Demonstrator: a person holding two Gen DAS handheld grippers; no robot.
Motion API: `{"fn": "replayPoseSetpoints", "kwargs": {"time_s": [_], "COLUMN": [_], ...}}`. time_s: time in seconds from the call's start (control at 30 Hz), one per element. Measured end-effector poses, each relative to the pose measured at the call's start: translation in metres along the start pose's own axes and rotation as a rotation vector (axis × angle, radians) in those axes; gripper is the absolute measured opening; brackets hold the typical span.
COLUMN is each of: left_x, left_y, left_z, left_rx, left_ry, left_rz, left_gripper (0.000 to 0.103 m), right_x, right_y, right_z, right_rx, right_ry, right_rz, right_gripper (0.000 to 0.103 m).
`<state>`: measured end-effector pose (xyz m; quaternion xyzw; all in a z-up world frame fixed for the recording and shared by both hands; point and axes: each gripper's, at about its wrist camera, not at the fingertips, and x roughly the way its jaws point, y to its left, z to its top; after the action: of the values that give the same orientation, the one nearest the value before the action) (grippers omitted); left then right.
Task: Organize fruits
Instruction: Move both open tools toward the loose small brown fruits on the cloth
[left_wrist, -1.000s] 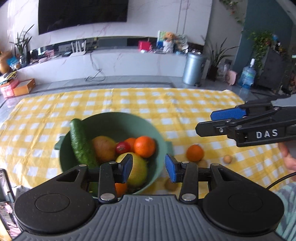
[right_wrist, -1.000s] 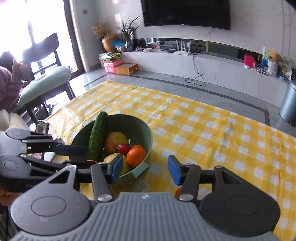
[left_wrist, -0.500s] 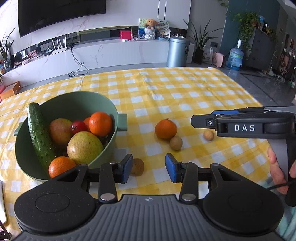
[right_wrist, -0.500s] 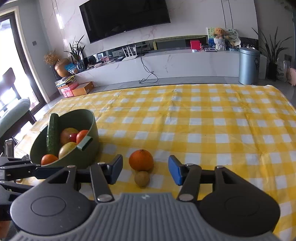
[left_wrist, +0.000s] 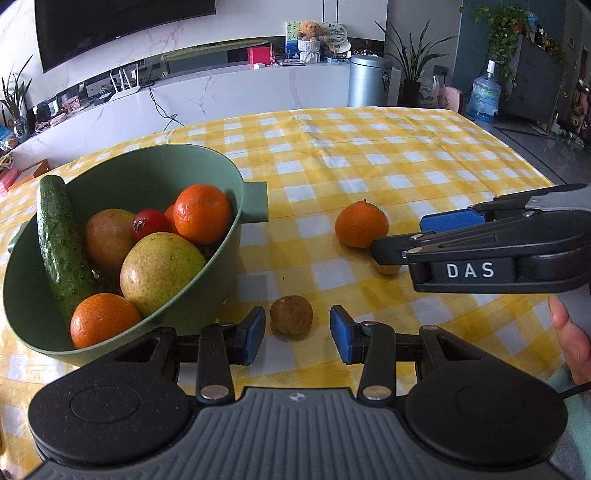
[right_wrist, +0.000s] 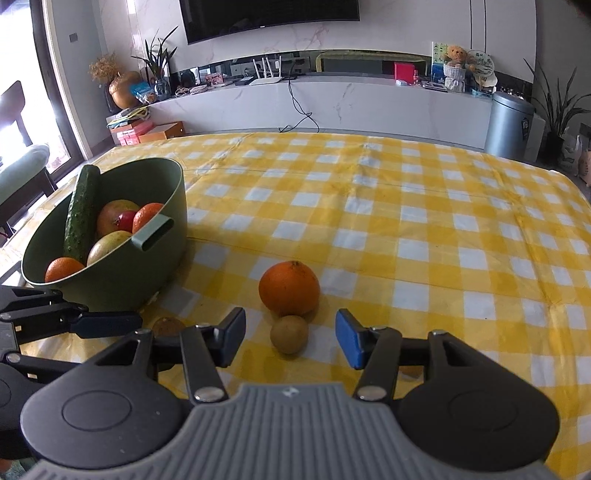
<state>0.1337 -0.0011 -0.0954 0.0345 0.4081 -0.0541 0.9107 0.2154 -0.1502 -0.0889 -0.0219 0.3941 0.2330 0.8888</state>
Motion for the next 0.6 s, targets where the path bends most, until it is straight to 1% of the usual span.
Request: {"fn": "replayPoseSetpoints", "kwargs": {"time_s": [0.13,0.27,0.4,0.53,0.6], "left_x": [0.003,0.004,0.009,0.012,0.012], "left_y": [0.003,0.002,0.002,0.004,0.004], "left_z": [-0.003,-0.005,-0.006,-0.006,-0.006], "left_rx": [-0.014,-0.003,-0.001,-0.022,-0.026], "left_ry": [-0.014,-0.021,-0.016,-0.014,-0.019], "left_rz": [-0.019,-0.018,-0.017,-0.029,-0.033], "left_gripper": [0.048,0.048,0.048,0.048,0.047], "right_x": [0.013,0.018,0.023,0.025,0.025], "right_y": [0.003,0.004,0.002,0.003,0.003], "right_z": [0.000,-0.001,-0.001,-0.002,-0.002], "right_rx": [-0.010,-0.018,-0.001,-0.005,-0.006], "right_ry": [0.030,0.050,0.059,0.067,0.068], "right_rz": [-0.010,-0.020,-0.008,0.002,0.004], "right_gripper": [0.046,0.043,0.040,0.038,0.037]}}
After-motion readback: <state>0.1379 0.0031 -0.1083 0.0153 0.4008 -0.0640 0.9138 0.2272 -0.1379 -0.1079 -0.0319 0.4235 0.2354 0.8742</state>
